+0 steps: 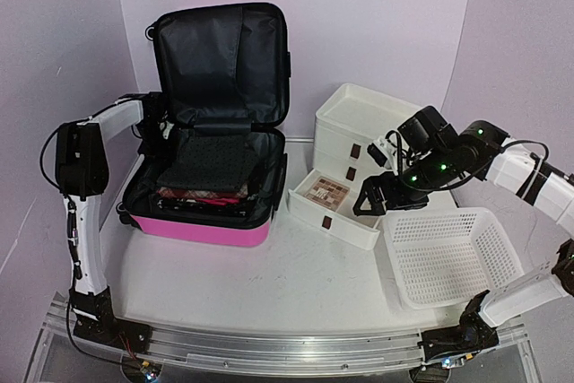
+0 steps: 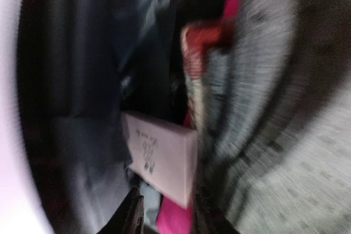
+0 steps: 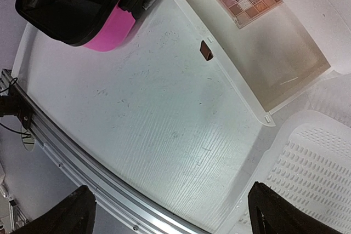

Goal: Open, take out, and arrange the luggage

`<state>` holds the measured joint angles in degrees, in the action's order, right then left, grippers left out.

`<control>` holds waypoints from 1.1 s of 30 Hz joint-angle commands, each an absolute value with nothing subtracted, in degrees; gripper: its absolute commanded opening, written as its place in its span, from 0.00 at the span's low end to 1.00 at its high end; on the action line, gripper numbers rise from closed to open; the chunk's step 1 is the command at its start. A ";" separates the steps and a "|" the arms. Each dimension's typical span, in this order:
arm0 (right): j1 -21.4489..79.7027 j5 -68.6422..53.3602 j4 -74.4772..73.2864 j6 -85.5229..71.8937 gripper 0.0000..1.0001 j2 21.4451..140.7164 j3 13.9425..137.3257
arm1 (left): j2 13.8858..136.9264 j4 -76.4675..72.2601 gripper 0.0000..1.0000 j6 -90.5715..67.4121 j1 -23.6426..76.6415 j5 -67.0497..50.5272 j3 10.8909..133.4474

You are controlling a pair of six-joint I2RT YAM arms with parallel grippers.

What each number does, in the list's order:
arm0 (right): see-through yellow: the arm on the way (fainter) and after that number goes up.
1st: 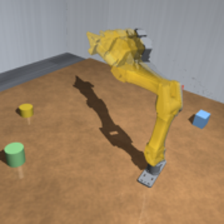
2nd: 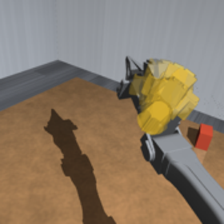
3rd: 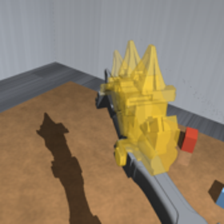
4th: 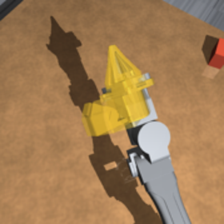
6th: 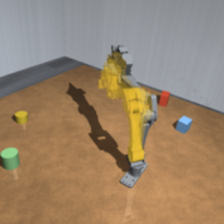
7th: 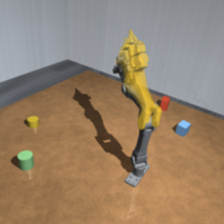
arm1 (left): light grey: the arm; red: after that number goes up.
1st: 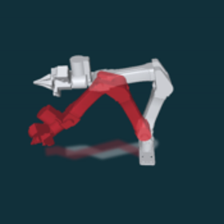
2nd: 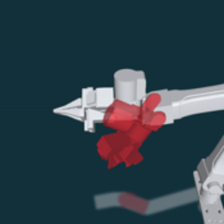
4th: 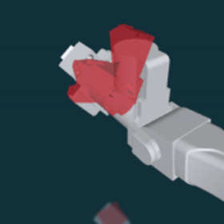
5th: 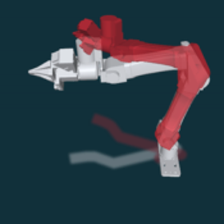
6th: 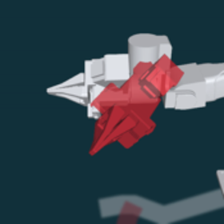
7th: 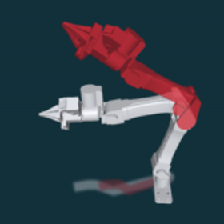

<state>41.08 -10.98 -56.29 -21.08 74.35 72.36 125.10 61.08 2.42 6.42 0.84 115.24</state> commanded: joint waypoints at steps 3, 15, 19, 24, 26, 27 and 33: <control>41.13 -11.54 -54.58 -21.88 0.98 72.54 72.71 | 128.23 61.97 0.42 4.40 6.33 1.81 119.25; 41.13 -12.37 -54.52 -22.05 0.98 72.95 72.67 | 133.37 62.34 0.57 6.44 6.76 5.31 121.38; 41.11 -12.84 -54.49 -22.06 0.98 73.46 72.82 | 134.23 62.36 0.58 7.04 7.09 7.35 121.20; 41.14 -13.49 -54.43 -22.49 0.98 73.89 72.79 | 135.08 62.57 0.50 7.36 7.37 14.06 121.03; 41.12 -13.45 -54.40 -22.58 0.98 73.75 72.60 | 134.77 62.44 0.44 6.56 7.54 17.46 120.52; 41.13 -13.46 -54.39 -22.64 0.98 73.68 72.53 | 134.63 62.48 0.41 5.92 7.56 19.04 120.46; 41.13 -13.88 -54.12 -23.01 0.98 73.75 72.24 | 133.40 62.48 0.32 3.21 7.65 23.35 120.43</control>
<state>41.08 -12.95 -56.25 -22.37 74.06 72.36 132.55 61.89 5.23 9.98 12.19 119.68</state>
